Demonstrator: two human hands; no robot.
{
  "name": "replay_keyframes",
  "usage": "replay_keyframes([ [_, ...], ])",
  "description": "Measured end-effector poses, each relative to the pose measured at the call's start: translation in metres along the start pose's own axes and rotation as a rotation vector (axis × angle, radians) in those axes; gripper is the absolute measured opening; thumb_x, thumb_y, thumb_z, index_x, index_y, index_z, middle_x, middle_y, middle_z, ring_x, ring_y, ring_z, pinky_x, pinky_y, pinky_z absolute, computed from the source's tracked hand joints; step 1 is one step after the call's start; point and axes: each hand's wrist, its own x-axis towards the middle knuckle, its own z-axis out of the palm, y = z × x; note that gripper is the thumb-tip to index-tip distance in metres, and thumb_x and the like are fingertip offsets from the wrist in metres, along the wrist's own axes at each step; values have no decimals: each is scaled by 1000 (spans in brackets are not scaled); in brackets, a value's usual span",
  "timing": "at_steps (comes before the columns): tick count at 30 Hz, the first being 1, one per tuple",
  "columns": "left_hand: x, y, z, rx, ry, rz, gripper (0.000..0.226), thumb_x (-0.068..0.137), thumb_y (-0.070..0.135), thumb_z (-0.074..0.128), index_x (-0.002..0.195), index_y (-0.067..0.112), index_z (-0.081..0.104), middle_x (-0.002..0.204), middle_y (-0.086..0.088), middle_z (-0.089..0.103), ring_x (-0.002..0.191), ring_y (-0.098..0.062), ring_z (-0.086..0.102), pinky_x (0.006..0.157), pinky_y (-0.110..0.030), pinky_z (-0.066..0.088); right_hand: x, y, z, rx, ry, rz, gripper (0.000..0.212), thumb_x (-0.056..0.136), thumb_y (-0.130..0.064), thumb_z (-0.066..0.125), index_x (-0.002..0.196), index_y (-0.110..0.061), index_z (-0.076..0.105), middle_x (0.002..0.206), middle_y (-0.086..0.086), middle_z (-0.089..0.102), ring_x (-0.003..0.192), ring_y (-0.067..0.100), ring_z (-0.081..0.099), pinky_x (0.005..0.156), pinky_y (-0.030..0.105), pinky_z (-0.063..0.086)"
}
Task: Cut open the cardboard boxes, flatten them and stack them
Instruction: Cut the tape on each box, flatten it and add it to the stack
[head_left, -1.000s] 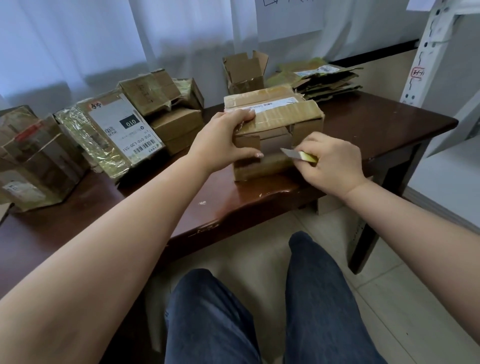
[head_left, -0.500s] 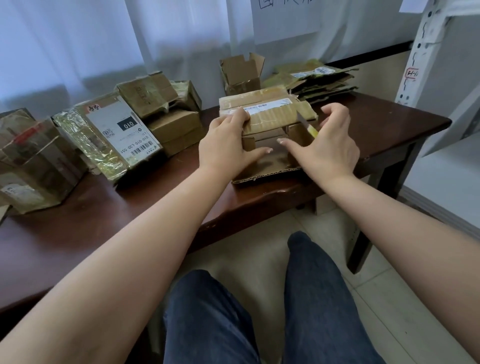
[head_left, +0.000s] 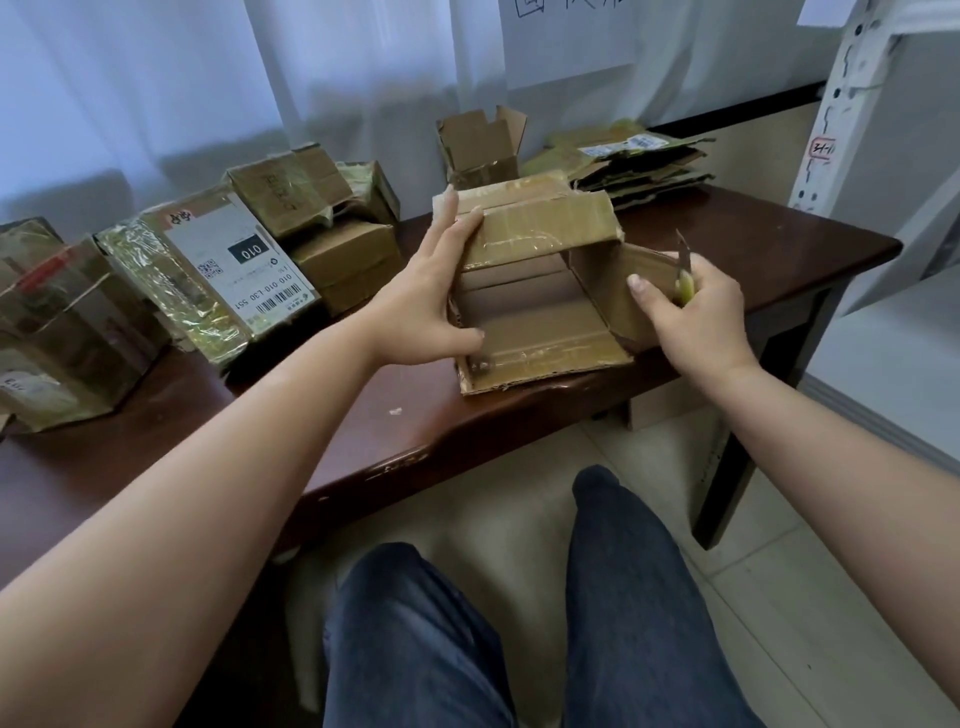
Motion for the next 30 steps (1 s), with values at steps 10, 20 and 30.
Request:
replay_keyframes([
  [10, -18, -22, -1, -318, 255, -99, 90, 72, 7, 48, 153, 9, 7, 153, -7, 35, 137, -25, 42, 112, -32, 36, 11, -15, 16, 389, -158, 245, 6, 95, -19, 58, 90, -17, 60, 70, -7, 63, 55, 1, 58, 38, 14, 39],
  [20, -5, -4, 24, -114, -183, -184, 67, 89, 12, 55, 150, 26, 32, 159, 4, 21, 147, -13, 15, 117, -26, 10, 34, -3, 0, 414, 132, 329, 32, 92, -38, 51, 74, -17, 69, 85, 7, 74, 51, 0, 57, 55, 15, 34],
  [30, 17, -7, 22, -230, -46, -232, 58, 100, 54, 25, 120, 21, 68, 129, 4, 60, 122, -10, 50, 107, -28, 34, 83, -19, -3, -49, 35, 122, 28, 96, -23, 42, 88, -24, 69, 94, -5, 72, 68, -1, 56, 61, 19, 38],
])
